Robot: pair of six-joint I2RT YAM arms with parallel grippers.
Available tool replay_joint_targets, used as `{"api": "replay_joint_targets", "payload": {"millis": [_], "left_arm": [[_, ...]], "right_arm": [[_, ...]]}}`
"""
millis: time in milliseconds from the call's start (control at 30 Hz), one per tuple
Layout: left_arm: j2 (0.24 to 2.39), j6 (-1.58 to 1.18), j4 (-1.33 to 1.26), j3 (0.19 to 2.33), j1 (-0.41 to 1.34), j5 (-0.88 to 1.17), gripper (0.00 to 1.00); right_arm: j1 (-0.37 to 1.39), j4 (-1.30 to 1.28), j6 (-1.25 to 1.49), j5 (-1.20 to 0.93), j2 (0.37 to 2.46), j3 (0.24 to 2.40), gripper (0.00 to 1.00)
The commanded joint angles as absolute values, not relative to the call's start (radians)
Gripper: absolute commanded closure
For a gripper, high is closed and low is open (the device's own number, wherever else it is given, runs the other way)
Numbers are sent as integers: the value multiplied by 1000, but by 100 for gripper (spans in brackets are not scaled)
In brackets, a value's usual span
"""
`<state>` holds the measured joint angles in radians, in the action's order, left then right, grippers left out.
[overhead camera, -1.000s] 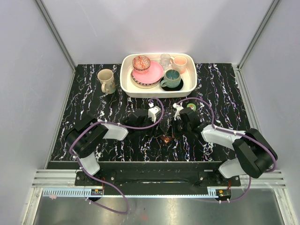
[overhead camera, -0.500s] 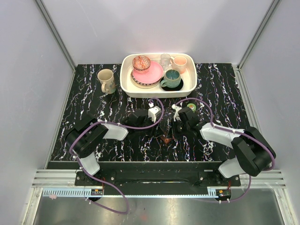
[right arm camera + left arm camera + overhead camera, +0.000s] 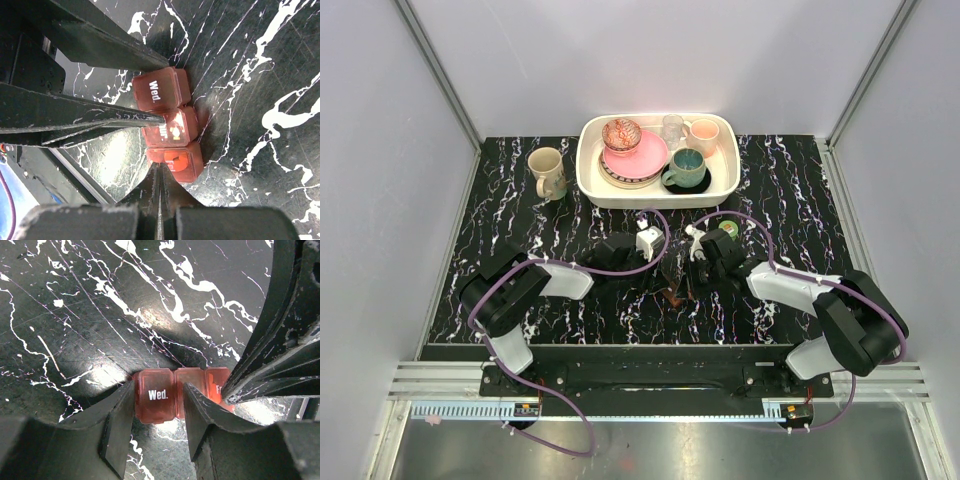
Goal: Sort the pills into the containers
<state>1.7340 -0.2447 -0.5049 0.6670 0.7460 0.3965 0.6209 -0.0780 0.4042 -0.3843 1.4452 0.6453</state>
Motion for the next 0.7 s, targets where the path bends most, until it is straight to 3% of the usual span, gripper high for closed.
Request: {"api": "replay_joint_targets", "payload": {"millis": [0, 667], "left_arm": [[1735, -216, -413, 640, 756, 377, 54], [1743, -218, -407, 647, 765, 376, 55]], "right_arm": [[620, -106, 396, -416, 1428, 653, 100], [640, -183, 419, -239, 1462, 681, 100]]}}
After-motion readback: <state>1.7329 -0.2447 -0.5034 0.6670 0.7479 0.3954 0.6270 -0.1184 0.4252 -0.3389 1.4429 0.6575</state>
